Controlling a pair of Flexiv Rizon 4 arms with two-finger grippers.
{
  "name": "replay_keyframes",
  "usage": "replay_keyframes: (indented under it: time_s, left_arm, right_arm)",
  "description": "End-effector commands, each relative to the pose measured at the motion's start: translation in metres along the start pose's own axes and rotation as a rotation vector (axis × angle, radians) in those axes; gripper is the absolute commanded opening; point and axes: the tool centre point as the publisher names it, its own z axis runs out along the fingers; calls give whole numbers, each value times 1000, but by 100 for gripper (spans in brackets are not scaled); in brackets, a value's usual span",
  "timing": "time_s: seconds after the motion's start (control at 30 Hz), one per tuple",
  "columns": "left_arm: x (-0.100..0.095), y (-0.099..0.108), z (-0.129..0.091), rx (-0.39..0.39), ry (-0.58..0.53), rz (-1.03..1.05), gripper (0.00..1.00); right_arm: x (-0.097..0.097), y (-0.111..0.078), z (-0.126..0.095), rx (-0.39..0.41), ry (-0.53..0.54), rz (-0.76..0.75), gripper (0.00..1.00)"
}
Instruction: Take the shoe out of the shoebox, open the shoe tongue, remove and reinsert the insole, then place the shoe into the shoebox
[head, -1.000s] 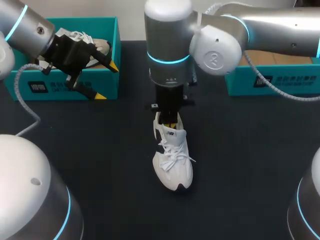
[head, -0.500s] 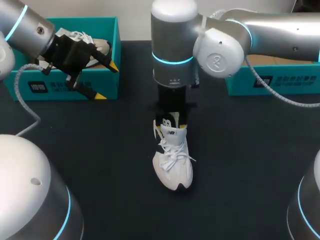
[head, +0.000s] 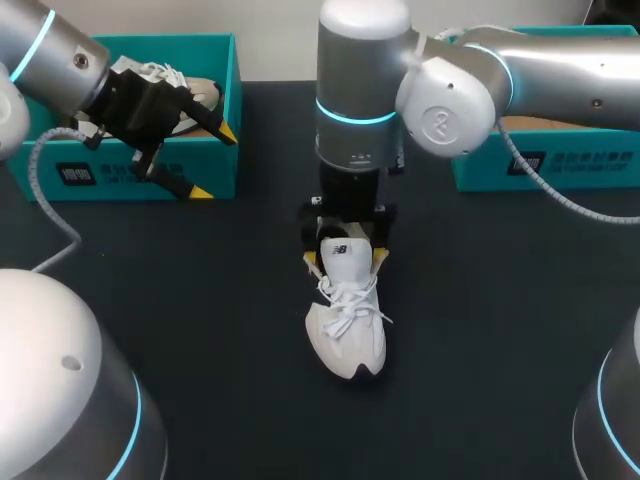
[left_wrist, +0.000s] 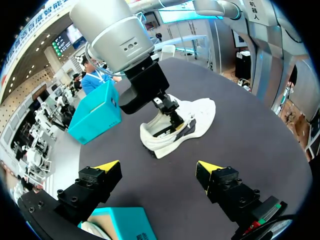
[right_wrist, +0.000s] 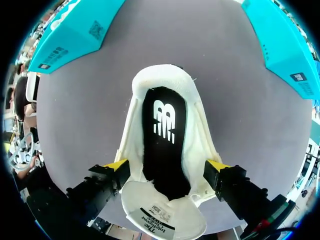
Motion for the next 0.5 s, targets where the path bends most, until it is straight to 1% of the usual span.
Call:
replay_keyframes:
  time_s: [0.03,0.33,0.5]
  left_arm:
    - [1,0,0,-3,0,1,100]
    - [1,0,0,-3,0,1,100]
    - [1,0,0,-3,0,1,100]
  right_arm:
    - [-1,0,2,-2,2,0,100]
    - [0,0,1,-9,5,-5,100]
    - [0,-2,-3,-12,-9,-7,100]
